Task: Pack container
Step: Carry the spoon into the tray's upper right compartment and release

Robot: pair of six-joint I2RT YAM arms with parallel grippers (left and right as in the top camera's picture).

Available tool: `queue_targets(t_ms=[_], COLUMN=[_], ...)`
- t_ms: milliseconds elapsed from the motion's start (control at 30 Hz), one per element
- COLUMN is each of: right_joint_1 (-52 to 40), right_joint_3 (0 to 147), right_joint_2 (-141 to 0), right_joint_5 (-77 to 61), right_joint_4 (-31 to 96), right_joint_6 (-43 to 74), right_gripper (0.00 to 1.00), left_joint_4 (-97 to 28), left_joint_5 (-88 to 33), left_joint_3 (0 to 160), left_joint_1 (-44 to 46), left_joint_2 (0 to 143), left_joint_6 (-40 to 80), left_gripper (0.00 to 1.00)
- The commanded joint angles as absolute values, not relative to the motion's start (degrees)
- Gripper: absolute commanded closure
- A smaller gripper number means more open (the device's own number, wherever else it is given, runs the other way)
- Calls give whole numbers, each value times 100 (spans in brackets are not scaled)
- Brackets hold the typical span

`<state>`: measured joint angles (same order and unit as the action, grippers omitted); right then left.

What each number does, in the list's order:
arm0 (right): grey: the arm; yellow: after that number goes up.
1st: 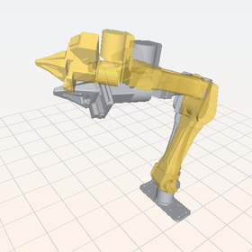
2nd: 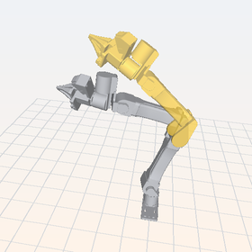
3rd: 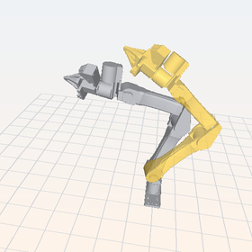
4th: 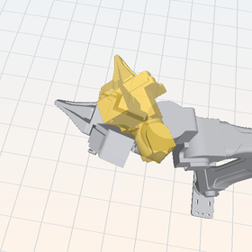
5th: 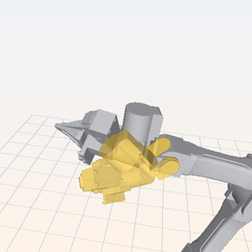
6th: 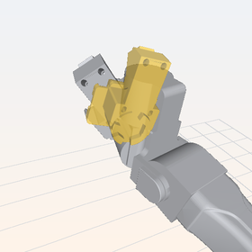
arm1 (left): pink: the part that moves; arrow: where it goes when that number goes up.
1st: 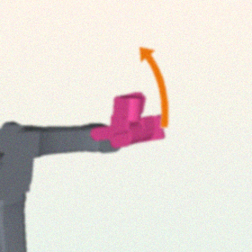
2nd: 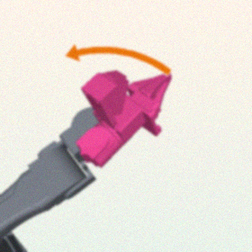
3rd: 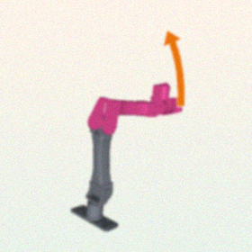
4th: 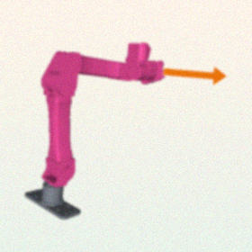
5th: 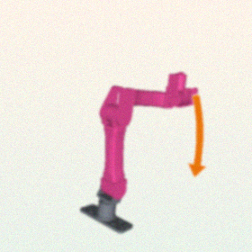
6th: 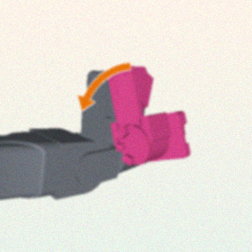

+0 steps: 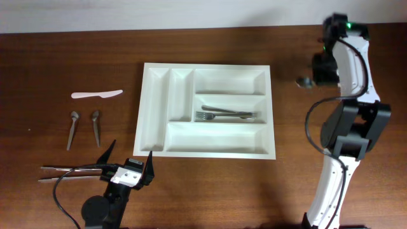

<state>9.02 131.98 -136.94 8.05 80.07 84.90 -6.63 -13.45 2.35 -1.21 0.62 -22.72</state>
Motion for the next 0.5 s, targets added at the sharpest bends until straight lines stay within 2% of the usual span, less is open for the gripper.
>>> queue_targets(t_ms=[0, 100, 300, 467], right_joint_1=[368, -161, -1223, -1702], right_joint_3=[13675, 13686, 13651, 13651], right_joint_2=[-13266, -13268, -13275, -13351], right_joint_5=[303, -75, 45, 132], right_joint_4=[8099, 8213, 8012, 7863], right_joint_6=[8674, 9282, 10071, 10407], right_gripper=[96, 96, 96, 96], left_joint_4=[-657, -657, -657, -657], left_joint_5=[-1330, -1330, -1330, -1330], left_joint_3=[191, 191, 191, 191], left_joint_1=[-141, -139, -139, -139], left_joint_2=[30, 30, 30, 30], left_joint_6=[-2198, -2198, -2196, -2198], left_gripper=[1, 1, 1, 1])
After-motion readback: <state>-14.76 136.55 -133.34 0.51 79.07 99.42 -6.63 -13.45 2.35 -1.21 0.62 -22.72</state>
